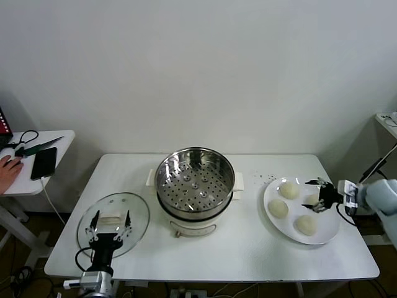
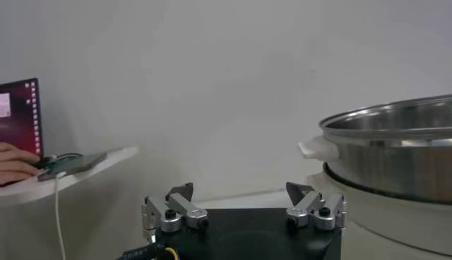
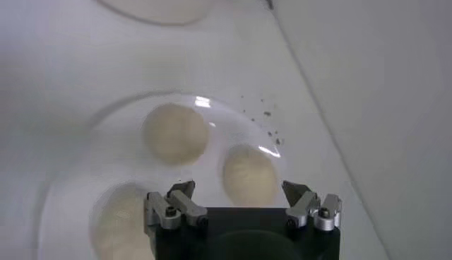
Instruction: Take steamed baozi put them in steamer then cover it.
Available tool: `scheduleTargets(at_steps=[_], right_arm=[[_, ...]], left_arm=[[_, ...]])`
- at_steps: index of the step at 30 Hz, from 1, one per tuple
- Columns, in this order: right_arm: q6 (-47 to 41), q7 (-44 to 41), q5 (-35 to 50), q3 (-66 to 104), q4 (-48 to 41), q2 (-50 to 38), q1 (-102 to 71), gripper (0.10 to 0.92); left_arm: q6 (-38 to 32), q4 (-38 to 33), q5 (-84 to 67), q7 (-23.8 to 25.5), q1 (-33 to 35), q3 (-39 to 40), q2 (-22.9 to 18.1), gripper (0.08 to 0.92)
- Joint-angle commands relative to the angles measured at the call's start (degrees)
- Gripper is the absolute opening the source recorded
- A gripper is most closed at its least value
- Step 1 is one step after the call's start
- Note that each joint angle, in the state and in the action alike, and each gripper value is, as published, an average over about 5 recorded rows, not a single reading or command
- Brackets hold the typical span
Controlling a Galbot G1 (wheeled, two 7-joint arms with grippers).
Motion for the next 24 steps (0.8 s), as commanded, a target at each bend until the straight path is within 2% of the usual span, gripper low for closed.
scheduleTargets(at_steps=[1, 10, 24], right_arm=[[2.6, -7.2, -4.9, -30.1, -17.4, 5.8, 27.9, 0.823], [3.1, -6.7, -6.3, -31.5, -26.8, 16.0, 28.1, 0.823], [5.4, -5.4, -11.1, -27.5, -34.6, 22.7, 25.3, 0.823]], left_arm=[[0.5, 0.2, -0.2, -0.4, 0.0, 0.0, 0.0, 0.823], [0.6, -0.2, 0.1, -0.4, 0.5, -0.2, 0.1, 0.823], [0.9, -0.4, 0.2, -0.5, 0.7, -1.0, 0.3, 0.823]])
